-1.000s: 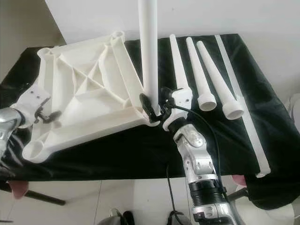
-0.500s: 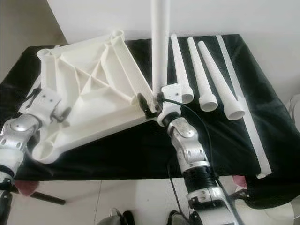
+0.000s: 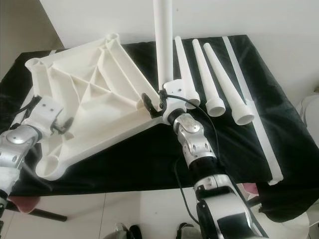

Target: Building children table

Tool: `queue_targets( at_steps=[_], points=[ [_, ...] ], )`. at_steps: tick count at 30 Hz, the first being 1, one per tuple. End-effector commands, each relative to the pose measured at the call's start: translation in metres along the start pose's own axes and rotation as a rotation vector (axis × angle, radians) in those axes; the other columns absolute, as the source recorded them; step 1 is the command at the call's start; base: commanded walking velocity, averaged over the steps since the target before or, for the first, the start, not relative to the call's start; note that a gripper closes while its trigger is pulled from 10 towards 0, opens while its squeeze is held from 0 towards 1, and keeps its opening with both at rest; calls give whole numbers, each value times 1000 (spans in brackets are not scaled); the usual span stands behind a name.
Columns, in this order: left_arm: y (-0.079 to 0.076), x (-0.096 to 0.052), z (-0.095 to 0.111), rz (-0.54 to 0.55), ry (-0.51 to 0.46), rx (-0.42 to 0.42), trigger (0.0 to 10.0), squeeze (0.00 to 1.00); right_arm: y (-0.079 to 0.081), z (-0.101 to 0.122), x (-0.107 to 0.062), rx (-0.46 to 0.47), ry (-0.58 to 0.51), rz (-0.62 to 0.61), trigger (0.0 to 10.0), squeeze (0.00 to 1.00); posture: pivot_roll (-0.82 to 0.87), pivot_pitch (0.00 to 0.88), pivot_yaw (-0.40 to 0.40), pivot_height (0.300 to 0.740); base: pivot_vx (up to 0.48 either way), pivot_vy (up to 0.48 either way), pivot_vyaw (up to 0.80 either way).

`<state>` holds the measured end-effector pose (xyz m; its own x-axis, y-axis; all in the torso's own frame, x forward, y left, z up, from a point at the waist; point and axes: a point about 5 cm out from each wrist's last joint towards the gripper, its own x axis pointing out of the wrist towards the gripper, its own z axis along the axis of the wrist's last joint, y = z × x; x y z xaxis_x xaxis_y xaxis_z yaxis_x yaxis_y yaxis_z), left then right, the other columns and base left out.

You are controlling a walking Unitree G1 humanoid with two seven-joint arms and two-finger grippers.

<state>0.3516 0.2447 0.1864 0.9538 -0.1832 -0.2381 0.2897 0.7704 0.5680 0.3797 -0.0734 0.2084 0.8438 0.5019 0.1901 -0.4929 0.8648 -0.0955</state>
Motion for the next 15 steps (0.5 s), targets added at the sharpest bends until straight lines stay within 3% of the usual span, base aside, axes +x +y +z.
queue_targets(
  at_steps=[1, 4, 6, 15],
  points=[
    [-46, -5, 11, -583, -54, 15, 10000, 0, 27, -8, 9, 11, 38, 94, 10000, 0, -127, 139, 79, 740, 0, 0, 0],
    [-48, -7, 13, -600, -65, -5, 10000, 0, 28, -9, 11, 15, 42, 92, 10000, 0, -127, 138, 79, 740, 0, 0, 0],
    [-56, -14, 23, -688, -107, -43, 10000, 0, 29, -9, 15, 28, 43, 67, 10000, 0, -127, 133, 82, 740, 0, 0, 0],
    [-69, -24, 42, -818, -174, -98, 10000, 0, 35, -10, 22, 60, 22, 33, 10000, 0, -133, 133, 91, 740, 0, 0, 0]
  ],
)
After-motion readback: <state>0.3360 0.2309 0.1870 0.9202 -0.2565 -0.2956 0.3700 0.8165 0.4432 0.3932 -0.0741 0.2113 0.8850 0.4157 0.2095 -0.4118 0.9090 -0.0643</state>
